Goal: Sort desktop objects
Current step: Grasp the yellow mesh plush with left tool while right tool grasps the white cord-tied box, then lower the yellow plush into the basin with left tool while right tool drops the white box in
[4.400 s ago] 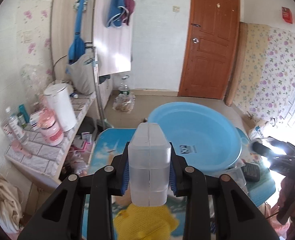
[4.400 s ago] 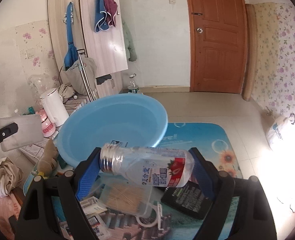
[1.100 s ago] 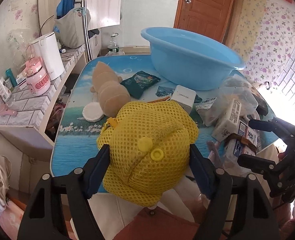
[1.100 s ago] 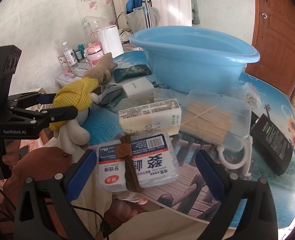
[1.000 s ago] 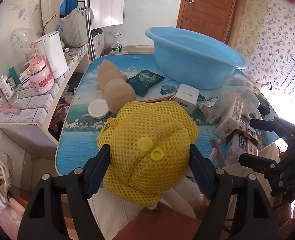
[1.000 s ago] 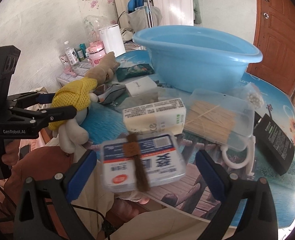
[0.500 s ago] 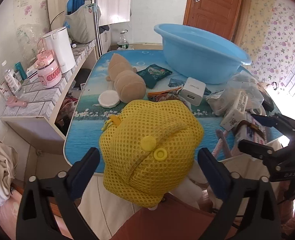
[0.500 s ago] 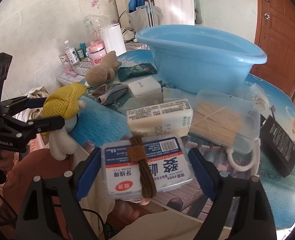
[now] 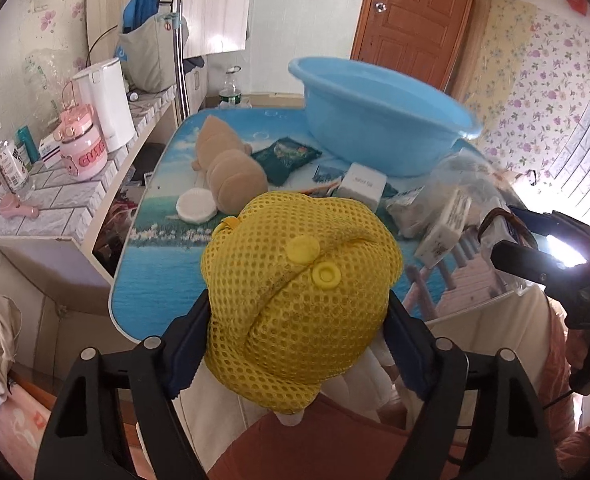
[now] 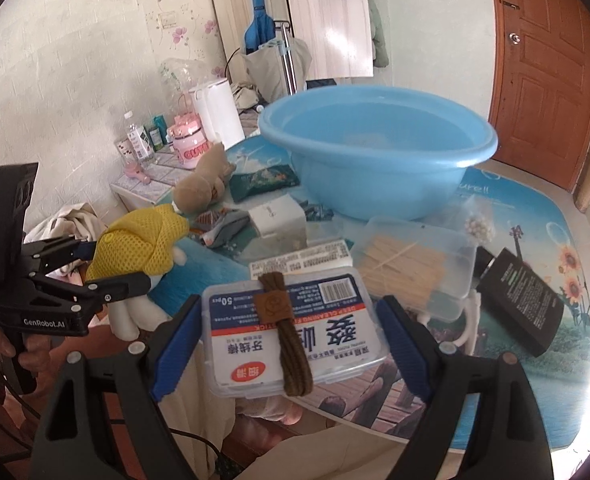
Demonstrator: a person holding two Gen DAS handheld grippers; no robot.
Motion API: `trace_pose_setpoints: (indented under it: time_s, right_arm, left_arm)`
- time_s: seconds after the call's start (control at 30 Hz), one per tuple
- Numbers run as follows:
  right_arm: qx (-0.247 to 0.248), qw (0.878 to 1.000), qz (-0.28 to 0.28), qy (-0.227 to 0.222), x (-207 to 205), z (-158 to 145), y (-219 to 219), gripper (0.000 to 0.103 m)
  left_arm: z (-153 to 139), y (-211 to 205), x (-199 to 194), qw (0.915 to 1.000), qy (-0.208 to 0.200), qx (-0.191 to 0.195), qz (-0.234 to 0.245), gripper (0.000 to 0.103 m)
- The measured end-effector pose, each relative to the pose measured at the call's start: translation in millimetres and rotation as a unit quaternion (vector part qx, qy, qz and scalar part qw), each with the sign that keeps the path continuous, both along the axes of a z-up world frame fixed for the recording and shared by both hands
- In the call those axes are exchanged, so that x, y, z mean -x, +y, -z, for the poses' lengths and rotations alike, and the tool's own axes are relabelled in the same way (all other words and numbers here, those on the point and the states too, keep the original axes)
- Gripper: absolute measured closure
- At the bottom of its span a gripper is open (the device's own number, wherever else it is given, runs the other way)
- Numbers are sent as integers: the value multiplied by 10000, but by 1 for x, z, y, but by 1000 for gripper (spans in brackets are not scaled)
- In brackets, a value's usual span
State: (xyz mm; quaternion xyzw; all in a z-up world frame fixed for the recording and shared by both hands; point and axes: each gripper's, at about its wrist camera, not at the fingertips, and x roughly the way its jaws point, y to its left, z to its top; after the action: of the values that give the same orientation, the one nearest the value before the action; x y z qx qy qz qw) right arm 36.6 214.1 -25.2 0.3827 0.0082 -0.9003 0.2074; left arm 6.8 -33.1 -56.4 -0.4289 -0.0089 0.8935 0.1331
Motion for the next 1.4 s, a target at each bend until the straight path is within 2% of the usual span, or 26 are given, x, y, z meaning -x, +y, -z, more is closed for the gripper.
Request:
trace_pose_setpoints:
  time_s: [0.2,0.43,0.6,0.77,0.97,1.1,1.27,1.4]
  right_arm:
    - [78,9992,255,312,2,-26,8,16]
    - [218,9968,529,565,31,-52,24,16]
    - [143,9955,650,673,55,-58,29,16]
    - [219,9950,712,665,85,-57,38,16]
    - [88,9947,766,683,111,-56,42,16]
    - [59,9945,829,633,121,-49,44,16]
    - [-124,9942,847,649,130,-43,42,16]
    - [-171,9943,836,635,136,-41,40,16]
  left_arm:
    - [-31,4,1,9995,313,-89,26,24]
    - [-57,19,21,9983,542,-187,140,23]
    - [-79,37,42,9956,909,-169,170,23]
    - [-91,57,70,9926,1130,-403,174,23]
    - [-98,83,96,9899,1297,-473,338,23]
    - [-93,96,114,9900,1314,-323,389,21]
    - [-82,100,135,9927,1092,-379,349,16]
    - [-83,100,135,9915,1169,-419,394,11]
